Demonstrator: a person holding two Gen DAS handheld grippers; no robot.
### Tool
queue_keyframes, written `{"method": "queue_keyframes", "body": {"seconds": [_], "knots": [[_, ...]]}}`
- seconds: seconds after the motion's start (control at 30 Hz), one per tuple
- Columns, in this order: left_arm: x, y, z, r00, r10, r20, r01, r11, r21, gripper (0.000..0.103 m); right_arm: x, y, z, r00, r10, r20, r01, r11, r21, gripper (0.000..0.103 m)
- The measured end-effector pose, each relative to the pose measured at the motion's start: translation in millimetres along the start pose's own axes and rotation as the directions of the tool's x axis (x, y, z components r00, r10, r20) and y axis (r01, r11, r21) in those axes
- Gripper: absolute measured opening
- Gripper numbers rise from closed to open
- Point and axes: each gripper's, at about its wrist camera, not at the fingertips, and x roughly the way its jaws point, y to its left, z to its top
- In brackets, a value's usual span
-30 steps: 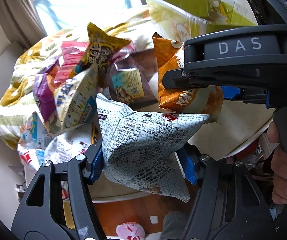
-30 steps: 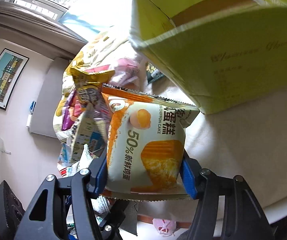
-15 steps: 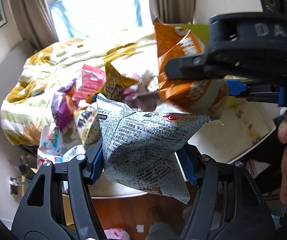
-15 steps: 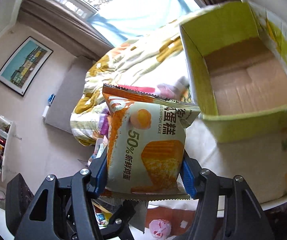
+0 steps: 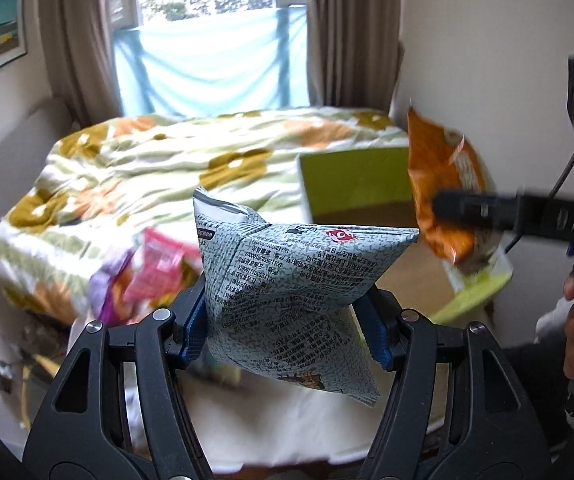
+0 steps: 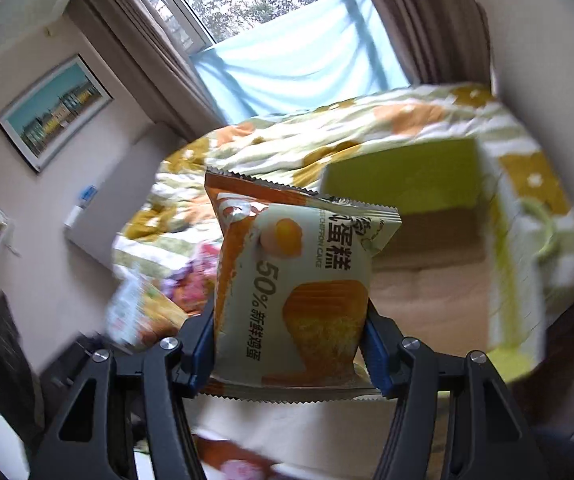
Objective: Organize snacks
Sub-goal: 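Carry both held snack bags over the open cardboard box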
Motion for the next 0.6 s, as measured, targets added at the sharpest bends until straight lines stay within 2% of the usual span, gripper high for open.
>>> {"method": "queue_keyframes", "body": {"seconds": [0.1, 0.23, 0.4, 0.6], "knots": [[24, -13, 30, 0.999, -0.045, -0.002, 0.045, 0.999, 0.020, 0.060, 3, -21, 19, 0.998, -0.056, 0.000, 0.056, 0.998, -0.012, 0.057], [71, -33, 71, 0.994, -0.099, -0.042, 0.101, 0.993, 0.059, 0.060, 8, -46, 40, 0.993, -0.118, 0.002, 0.118, 0.993, -0.009, 0.057], [145, -60, 110, 0.975, -0.165, -0.149, 0.180, 0.979, 0.094, 0.060, 20, -77, 61, 0.980, -0.201, -0.004, 0.201, 0.979, 0.011, 0.057], [219, -83, 133, 0.945, -0.204, -0.257, 0.236, 0.967, 0.101, 0.060, 36, -104, 80, 0.963, -0.269, -0.029, 0.270, 0.963, 0.017, 0.057]]}}
